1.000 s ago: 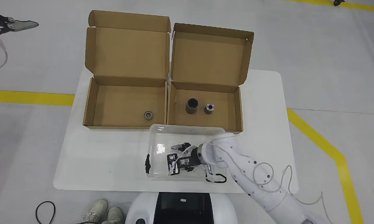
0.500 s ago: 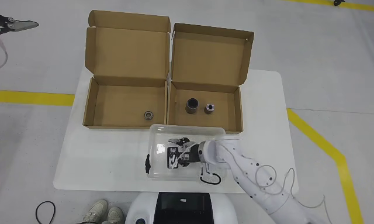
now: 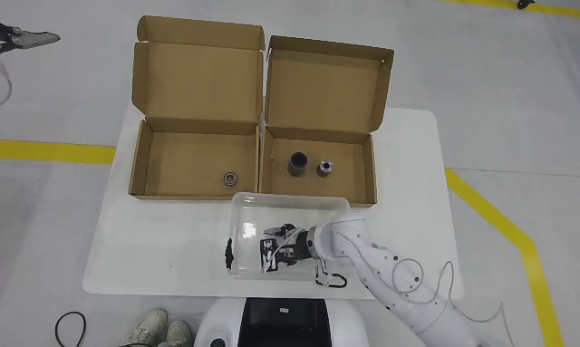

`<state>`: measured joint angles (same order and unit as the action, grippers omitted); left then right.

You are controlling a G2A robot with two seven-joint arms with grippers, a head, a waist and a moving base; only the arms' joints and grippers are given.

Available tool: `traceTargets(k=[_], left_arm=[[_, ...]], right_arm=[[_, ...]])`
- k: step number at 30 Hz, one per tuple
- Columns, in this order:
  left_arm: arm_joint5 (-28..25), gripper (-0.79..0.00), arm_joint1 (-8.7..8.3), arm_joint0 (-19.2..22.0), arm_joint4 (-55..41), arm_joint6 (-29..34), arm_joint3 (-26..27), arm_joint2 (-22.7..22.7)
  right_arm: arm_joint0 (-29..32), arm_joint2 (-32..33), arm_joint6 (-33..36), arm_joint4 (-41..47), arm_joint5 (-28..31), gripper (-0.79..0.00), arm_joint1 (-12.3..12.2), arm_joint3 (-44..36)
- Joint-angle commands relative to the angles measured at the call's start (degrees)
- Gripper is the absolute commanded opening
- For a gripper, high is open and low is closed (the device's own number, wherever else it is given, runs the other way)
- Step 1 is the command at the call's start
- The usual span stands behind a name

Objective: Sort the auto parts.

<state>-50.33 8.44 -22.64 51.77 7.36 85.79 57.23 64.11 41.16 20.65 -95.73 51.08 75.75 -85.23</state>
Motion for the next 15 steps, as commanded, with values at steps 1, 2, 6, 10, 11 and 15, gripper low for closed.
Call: traceTargets(k=[1, 2, 6, 10, 11, 15], left_arm=[[0.00, 0.000, 0.00, 0.00, 0.00, 0.00, 0.00, 0.00], [0.00, 0.000, 0.00, 0.00, 0.00, 0.00, 0.00, 0.00], [0.00, 0.000, 0.00, 0.00, 0.00, 0.00, 0.00, 0.00], [0.00, 0.000, 0.00, 0.00, 0.00, 0.00, 0.00, 0.00], [0.00, 0.000, 0.00, 0.00, 0.00, 0.00, 0.00, 0.00], [0.00, 0.000, 0.00, 0.00, 0.00, 0.00, 0.00, 0.00]], right_arm=[[-0.02, -0.32, -0.21, -0.11, -0.48, -0.409, 0.05, -0.04], [-0.04, -0.50, -0.17, -0.41, -0.76, -0.416, 0.06, 0.01], [0.05, -0.91, -0.69, -1.27, -2.17, -0.517, 0.04, -0.01], [0.35, -0.91, -1.10, -1.93, -3.07, -0.613, -0.13, -0.39], [0.46, -0.83, -1.16, -2.05, -3.31, -0.650, -0.19, -0.60], [1.13, 0.37, -2.59, -1.28, -4.06, -0.723, -0.57, -2.08]])
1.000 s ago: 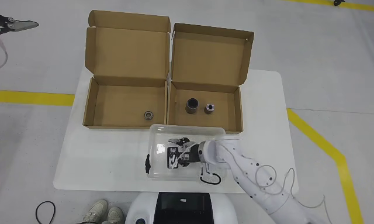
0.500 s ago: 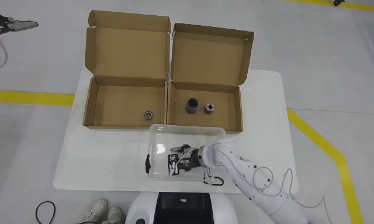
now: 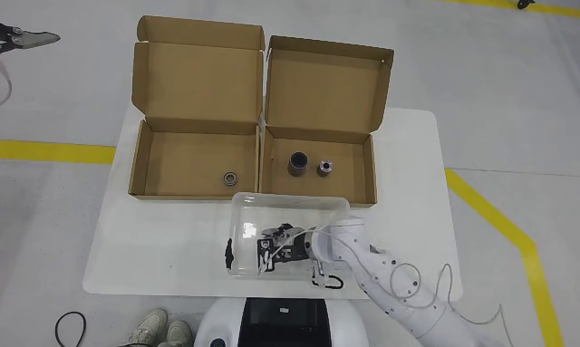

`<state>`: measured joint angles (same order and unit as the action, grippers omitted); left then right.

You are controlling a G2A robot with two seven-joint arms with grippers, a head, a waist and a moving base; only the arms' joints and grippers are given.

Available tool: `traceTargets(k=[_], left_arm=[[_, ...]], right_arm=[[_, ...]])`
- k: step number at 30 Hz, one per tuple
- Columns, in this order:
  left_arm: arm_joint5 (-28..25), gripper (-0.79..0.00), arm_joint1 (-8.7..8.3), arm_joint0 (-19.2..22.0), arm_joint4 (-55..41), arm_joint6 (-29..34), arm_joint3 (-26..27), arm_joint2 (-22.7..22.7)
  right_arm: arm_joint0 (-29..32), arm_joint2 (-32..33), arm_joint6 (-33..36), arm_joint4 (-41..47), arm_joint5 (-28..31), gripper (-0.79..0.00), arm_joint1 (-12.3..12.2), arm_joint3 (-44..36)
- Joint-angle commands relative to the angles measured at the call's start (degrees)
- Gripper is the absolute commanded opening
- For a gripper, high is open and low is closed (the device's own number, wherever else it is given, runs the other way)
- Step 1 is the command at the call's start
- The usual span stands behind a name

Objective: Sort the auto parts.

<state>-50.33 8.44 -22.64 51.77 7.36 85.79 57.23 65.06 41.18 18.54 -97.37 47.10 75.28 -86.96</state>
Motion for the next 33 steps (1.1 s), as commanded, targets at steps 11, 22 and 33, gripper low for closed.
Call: traceTargets(k=[11, 22, 33], left_arm=[[0.00, 0.000, 0.00, 0.00, 0.00, 0.00, 0.00, 0.00], [0.00, 0.000, 0.00, 0.00, 0.00, 0.00, 0.00, 0.00], [0.00, 0.000, 0.00, 0.00, 0.00, 0.00, 0.00, 0.00]], right_arm=[[2.73, 6.20, -9.84, 8.94, 3.81, -0.785, -1.81, -3.64], [2.01, 8.80, -21.67, 22.75, 3.02, -0.785, -1.53, -1.95], [0.90, 11.05, -27.99, 31.33, 2.46, -0.785, -1.36, -10.78]])
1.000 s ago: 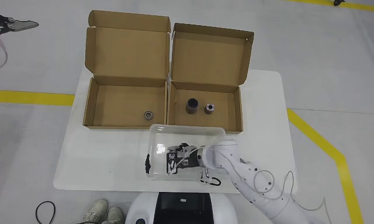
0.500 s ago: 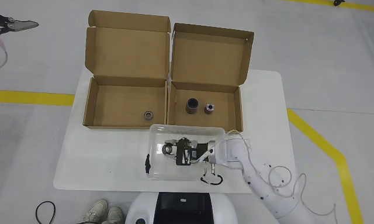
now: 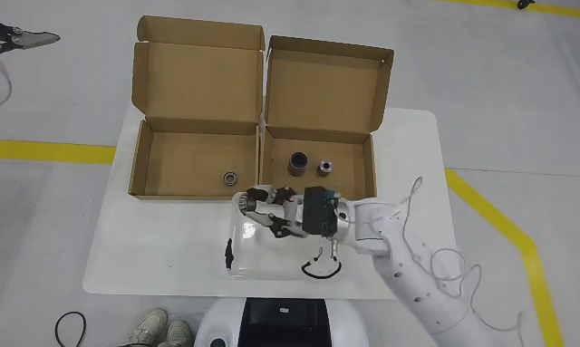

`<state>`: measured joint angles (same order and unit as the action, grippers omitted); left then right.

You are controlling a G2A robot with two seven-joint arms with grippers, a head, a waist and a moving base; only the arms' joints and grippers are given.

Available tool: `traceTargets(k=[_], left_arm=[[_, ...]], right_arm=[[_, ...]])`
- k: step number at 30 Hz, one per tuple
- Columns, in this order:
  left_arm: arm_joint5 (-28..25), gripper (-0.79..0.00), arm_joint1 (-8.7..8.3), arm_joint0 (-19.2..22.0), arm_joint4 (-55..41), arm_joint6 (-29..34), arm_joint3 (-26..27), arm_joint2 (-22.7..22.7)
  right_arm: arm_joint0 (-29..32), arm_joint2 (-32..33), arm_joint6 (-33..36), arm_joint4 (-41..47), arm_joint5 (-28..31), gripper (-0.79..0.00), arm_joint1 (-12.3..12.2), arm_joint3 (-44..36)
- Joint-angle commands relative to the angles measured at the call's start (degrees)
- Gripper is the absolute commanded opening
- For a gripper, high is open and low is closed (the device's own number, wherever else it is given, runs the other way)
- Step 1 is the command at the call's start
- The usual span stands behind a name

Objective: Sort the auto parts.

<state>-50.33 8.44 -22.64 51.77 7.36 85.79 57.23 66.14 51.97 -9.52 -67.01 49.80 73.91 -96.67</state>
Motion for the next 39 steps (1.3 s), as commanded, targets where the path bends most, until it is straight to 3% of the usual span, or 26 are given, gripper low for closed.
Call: traceTargets(k=[1, 13, 26, 39], left_arm=[[0.00, 0.000, 0.00, 0.00, 0.00, 0.00, 0.00, 0.00], [0.00, 0.000, 0.00, 0.00, 0.00, 0.00, 0.00, 0.00], [0.00, 0.000, 0.00, 0.00, 0.00, 0.00, 0.00, 0.00], [0.00, 0.000, 0.00, 0.00, 0.00, 0.00, 0.00, 0.00]], right_arm=[[-0.44, 0.69, 0.09, 1.96, -0.79, -0.785, 0.03, -2.14], [-7.04, 2.29, -2.61, 10.73, -9.47, -0.785, 1.58, -9.67], [-12.84, 4.62, -2.87, 12.78, -12.64, -0.785, 2.61, -15.76], [-13.26, 4.29, -0.20, 10.37, -11.79, -0.785, 2.93, -16.90]])
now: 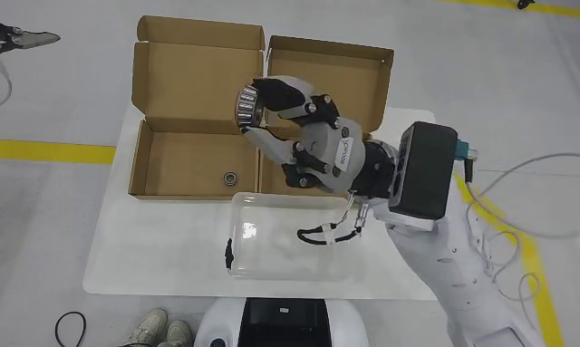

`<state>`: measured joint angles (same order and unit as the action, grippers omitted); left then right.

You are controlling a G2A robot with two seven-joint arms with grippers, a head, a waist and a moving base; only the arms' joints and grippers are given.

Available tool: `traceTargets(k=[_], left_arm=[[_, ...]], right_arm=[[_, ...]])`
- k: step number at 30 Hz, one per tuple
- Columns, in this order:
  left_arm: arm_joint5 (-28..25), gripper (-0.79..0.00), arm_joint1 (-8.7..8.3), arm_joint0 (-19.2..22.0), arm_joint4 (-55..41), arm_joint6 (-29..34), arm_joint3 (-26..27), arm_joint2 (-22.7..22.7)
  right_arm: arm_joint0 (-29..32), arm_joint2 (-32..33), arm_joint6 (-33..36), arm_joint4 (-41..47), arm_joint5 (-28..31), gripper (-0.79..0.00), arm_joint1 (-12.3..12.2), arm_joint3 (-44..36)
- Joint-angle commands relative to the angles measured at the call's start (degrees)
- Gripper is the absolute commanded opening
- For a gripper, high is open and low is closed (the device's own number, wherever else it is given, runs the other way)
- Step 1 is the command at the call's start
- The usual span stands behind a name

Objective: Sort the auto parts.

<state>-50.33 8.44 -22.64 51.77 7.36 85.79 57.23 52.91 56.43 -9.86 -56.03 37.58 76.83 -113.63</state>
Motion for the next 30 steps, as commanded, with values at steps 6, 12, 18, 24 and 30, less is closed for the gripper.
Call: traceTargets(k=[6, 12, 18, 24, 30], left_arm=[[0.00, 0.000, 0.00, 0.00, 0.00, 0.00, 0.00, 0.00], [0.00, 0.000, 0.00, 0.00, 0.00, 0.00, 0.00, 0.00], [0.00, 0.000, 0.00, 0.00, 0.00, 0.00, 0.00, 0.00], [0.00, 0.000, 0.00, 0.00, 0.00, 0.00, 0.00, 0.00], [0.00, 0.000, 0.00, 0.00, 0.00, 0.00, 0.00, 0.00]], right_arm=[[-0.29, -2.20, 1.25, -5.26, 1.71, -0.785, 0.21, 0.68], [-0.45, -3.70, 1.36, -7.57, 0.80, -0.785, 0.57, 2.66], [-1.09, -6.13, 2.93, -10.61, 0.14, -0.785, 1.03, 6.37], [-2.18, -10.84, 4.91, -15.18, -2.56, -0.785, 2.05, 13.36], [-5.40, -16.56, 6.33, -15.80, -5.35, -0.785, 4.17, 22.75]])
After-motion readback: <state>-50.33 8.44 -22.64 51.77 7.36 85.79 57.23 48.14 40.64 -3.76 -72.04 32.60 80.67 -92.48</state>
